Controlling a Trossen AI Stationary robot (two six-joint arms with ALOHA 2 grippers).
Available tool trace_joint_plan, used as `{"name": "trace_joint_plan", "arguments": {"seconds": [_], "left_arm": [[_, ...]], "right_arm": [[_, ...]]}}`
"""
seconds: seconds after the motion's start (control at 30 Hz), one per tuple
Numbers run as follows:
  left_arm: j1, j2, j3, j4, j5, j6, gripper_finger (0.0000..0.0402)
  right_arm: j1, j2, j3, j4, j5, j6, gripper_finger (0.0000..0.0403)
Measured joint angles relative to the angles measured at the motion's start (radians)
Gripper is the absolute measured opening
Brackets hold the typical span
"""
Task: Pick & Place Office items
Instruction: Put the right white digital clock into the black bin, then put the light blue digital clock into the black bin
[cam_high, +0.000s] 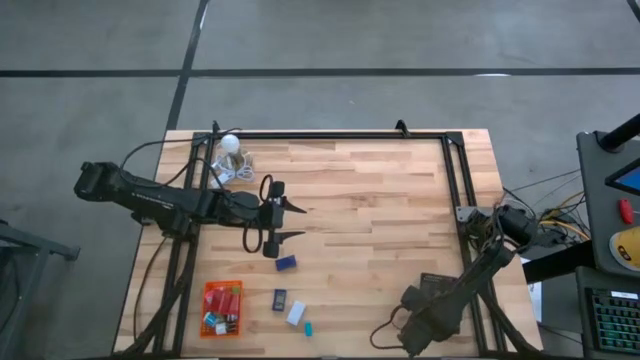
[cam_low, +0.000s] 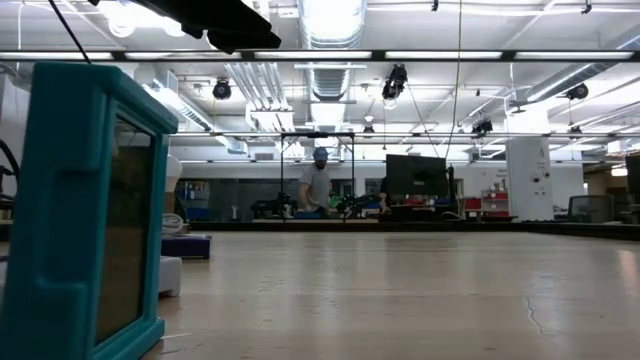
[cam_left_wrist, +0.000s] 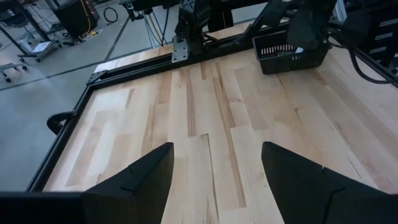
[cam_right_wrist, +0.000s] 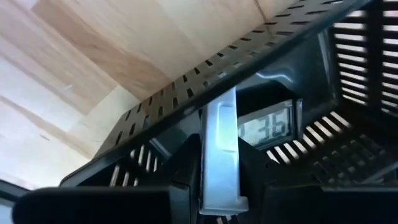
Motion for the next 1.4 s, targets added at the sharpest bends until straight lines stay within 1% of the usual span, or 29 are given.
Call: {"name": "trace_joint_plan", "arguments": {"seconds": [0.1,0.27,0.47,0.8,1.0,1.4], "left_arm": [[0.000,0.000,0.000,0.000,0.000,0.000,0.0248],[0.000,0.000,0.000,0.000,0.000,0.000,0.0248],[0.000,0.000,0.000,0.000,0.000,0.000,0.0248],[0.000,-0.001,0.000,0.000,0.000,0.000,0.0248],[0.000,-0.001,0.000,0.000,0.000,0.000,0.0248],[0.000,-0.001,0.001,0.000,0.000,0.000,0.0248]], "right_arm": [[0.000,0.018,0.001,-0.001,-0.004,-0.002,0.0059],[0.000,0.032,0.004,-0.006,-0.016,0.061,0.0063],[0.001,0.024,-0.002,-0.053,0.005,0.168,0.0093],[0.000,0.019,-0.001,-0.079,0.006,0.179,0.0130],[0.000,0.019,-0.001,-0.094,0.005,0.250,0.0157],[0.000,0.019,-0.001,-0.112,0.004,0.253,0.0201]]}}
